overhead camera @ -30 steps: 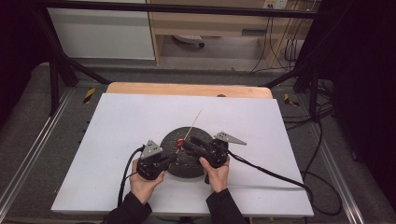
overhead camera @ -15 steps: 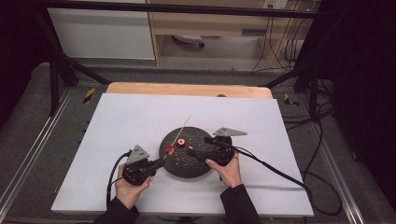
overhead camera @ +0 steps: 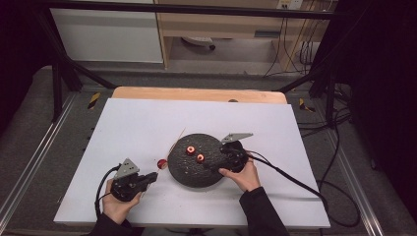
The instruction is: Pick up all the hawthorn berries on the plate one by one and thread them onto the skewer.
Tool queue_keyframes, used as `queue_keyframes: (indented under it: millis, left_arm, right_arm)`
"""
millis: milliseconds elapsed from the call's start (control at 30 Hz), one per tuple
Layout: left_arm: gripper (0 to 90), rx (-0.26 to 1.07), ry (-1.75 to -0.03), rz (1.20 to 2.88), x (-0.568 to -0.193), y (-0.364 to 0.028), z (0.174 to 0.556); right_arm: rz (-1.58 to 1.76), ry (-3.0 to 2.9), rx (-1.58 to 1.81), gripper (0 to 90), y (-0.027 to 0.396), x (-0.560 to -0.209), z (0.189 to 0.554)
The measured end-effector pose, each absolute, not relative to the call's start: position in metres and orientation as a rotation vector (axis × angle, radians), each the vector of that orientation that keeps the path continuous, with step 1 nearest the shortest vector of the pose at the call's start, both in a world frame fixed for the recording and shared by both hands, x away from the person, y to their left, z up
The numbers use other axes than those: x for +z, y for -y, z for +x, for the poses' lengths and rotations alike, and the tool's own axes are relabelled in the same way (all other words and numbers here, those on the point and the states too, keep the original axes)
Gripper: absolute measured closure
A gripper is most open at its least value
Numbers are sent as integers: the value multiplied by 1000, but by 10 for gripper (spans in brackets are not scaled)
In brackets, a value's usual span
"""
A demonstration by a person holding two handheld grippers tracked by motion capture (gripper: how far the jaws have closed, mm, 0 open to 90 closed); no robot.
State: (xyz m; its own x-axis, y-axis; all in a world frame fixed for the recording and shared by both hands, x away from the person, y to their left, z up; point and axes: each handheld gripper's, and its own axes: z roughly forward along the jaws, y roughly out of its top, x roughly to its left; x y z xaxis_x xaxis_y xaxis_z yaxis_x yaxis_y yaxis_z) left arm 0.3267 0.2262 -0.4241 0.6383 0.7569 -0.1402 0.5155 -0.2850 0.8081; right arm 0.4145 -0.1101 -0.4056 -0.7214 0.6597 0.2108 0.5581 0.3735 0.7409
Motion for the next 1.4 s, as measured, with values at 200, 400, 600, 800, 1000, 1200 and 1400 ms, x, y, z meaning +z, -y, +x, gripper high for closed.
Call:
queue_keyframes:
  millis: [200, 400, 600, 800, 1000, 1200, 1400]
  left_arm:
    - [886, 336, -982, 1983, -426, -233, 323]
    - [885, 328, -966, 1983, -427, -239, 321]
    - [885, 321, -971, 1984, -429, -242, 321]
    - [885, 316, -982, 1978, -431, -241, 322]
    - [885, 316, -981, 1983, -431, -240, 322]
    - [885, 314, -979, 1986, -431, -240, 322]
    - [885, 314, -975, 1987, -431, -239, 322]
  right_arm:
    - [1058, -2601, 1125, 92, 96, -400, 425]
    - [1046, -2658, 993, 164, 87, -397, 440]
    - [1034, -2732, 903, 257, 75, -396, 453]
    - [1020, -2791, 847, 315, 61, -399, 461]
    - [1026, -2844, 774, 443, 49, -406, 470]
    - [1039, -2867, 746, 528, 48, -408, 473]
    - [1051, -2894, 733, 589, 48, -409, 475]
